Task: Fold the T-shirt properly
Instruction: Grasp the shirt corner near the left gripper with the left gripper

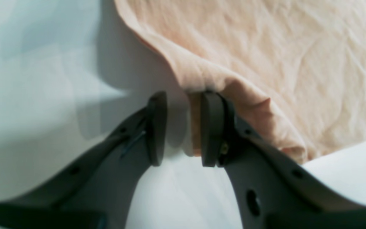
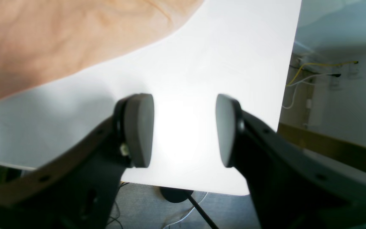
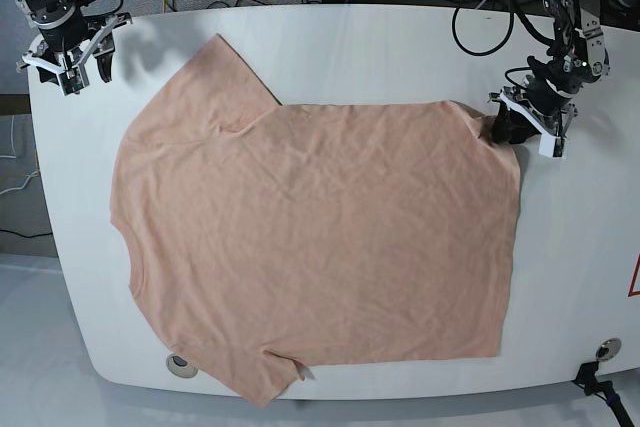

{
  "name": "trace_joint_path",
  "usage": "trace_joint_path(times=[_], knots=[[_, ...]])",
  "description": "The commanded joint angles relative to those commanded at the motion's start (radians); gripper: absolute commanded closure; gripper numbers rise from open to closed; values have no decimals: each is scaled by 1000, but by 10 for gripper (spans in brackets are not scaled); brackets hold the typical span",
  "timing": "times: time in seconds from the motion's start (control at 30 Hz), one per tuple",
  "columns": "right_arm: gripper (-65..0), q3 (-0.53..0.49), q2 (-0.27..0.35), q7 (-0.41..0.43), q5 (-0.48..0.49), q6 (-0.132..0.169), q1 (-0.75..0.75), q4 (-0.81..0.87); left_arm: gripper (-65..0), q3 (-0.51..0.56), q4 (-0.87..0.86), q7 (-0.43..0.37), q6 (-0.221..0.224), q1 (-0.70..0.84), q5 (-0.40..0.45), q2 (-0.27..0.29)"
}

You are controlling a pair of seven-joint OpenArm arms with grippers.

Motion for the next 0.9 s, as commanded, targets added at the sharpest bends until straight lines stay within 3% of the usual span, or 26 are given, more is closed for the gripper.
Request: trace_joint_path(times=[0.63,0.9], knots=[[-306,-1,-4,-1,8,0,9,-2,-148,5,30,63,2,35,2,-11],[-307,-4,-17,5,11,-1,21,-10,-157,6,40,50,6,38,6,-11]])
